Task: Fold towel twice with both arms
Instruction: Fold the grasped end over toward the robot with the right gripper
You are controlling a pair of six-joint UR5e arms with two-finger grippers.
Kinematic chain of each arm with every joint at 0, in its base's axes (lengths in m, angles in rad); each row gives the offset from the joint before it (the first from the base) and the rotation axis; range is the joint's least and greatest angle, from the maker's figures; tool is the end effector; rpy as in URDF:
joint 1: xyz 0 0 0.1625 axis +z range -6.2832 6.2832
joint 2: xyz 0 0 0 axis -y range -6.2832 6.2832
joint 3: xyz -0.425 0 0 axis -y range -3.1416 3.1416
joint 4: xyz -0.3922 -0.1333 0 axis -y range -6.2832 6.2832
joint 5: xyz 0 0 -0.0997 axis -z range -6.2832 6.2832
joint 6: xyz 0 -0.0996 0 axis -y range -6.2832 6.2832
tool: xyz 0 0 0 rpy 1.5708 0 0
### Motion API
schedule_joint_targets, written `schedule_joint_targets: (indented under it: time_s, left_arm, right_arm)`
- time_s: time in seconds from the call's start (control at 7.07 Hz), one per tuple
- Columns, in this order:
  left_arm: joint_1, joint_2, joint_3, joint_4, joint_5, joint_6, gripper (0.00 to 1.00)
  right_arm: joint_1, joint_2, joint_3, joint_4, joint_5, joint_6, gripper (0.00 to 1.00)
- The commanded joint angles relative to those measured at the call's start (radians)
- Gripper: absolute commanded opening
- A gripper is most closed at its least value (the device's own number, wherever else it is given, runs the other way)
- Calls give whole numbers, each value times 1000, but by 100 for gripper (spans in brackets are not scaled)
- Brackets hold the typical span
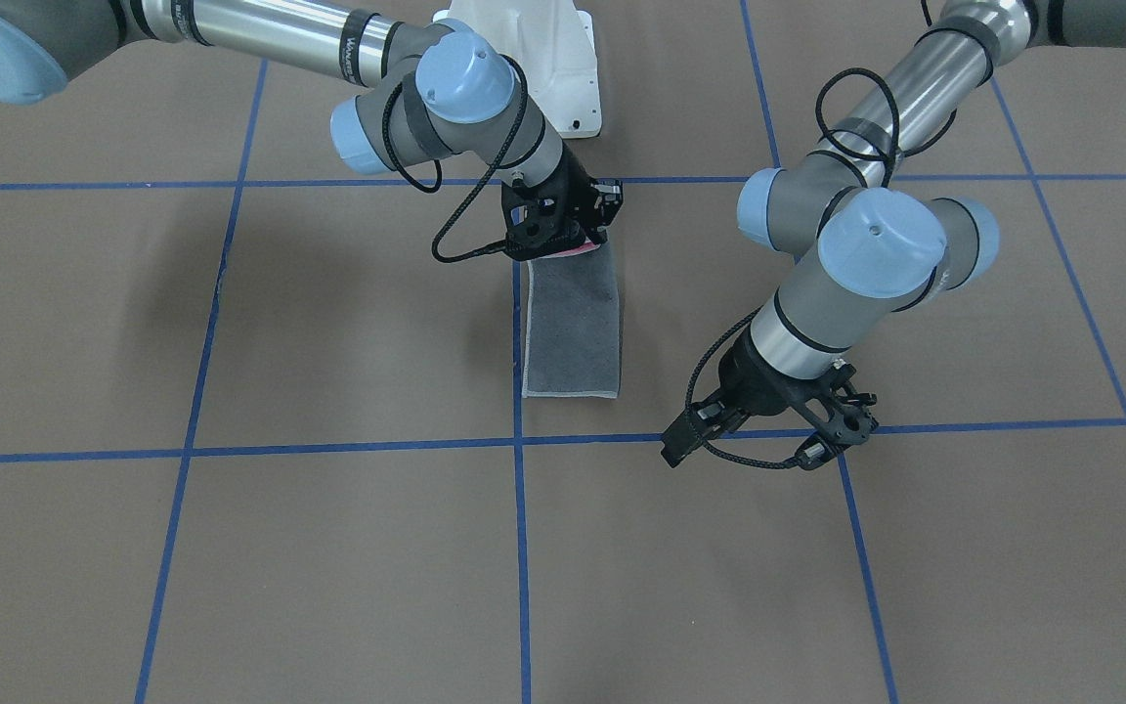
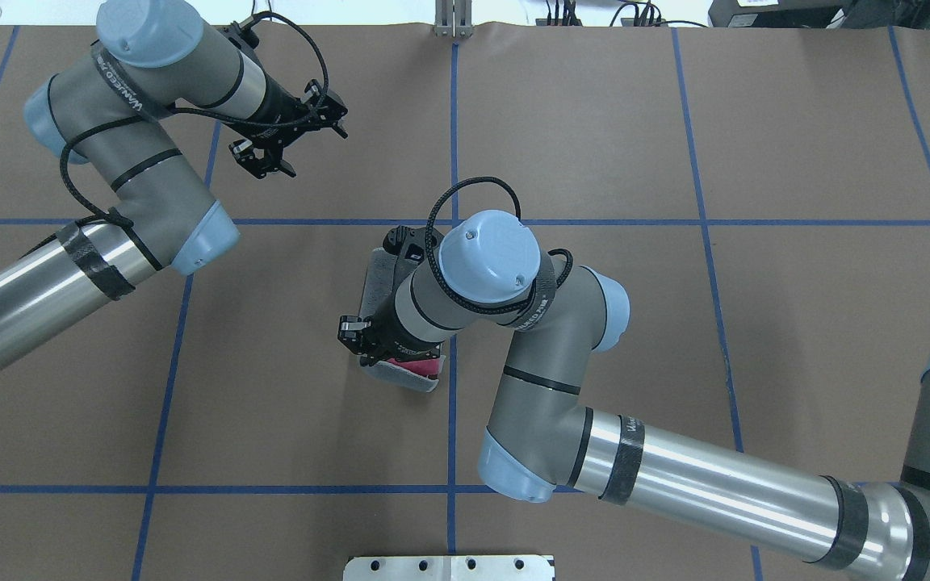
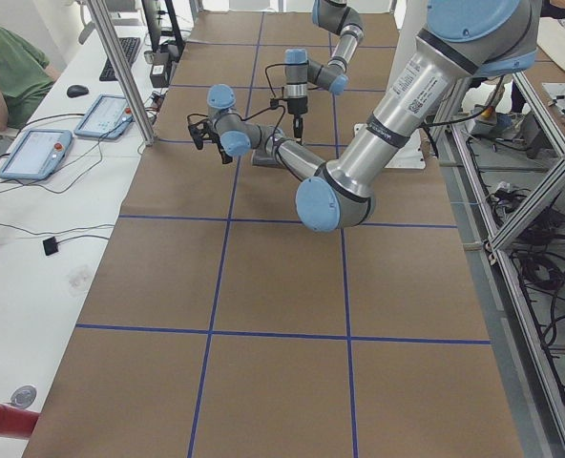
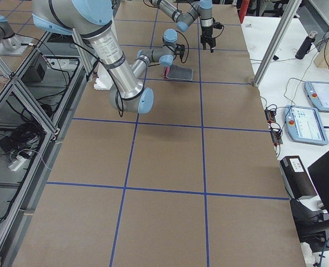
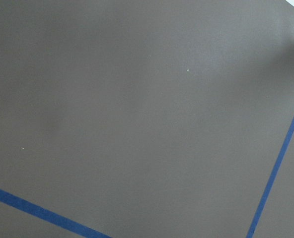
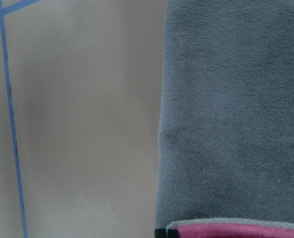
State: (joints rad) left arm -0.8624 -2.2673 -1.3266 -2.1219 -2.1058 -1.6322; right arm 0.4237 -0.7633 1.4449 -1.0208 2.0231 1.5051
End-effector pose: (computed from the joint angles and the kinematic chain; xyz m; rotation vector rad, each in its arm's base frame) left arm 0.4261 -0.6242 0.2791 -0.0695 1.1044 -0.5614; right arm -0.6279 -0.3817 0.1450 -0.0882 -1.2638 0.0304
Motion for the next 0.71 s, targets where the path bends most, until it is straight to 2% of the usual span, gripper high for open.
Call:
schedule_joint_targets:
  time_s: [0.0,0.14,0.57]
  left_arm:
    - [2,0,0,-1,0,0,100]
    - [3,-1,0,-1,0,0,100]
    - [5,-1,0,-3,1,0,100]
  right_arm:
    - [4,7,-3,1,-1,65,67]
    - [4,28,-1,-1,-15,160,99]
    - [65,33,15,-5,5,178,100]
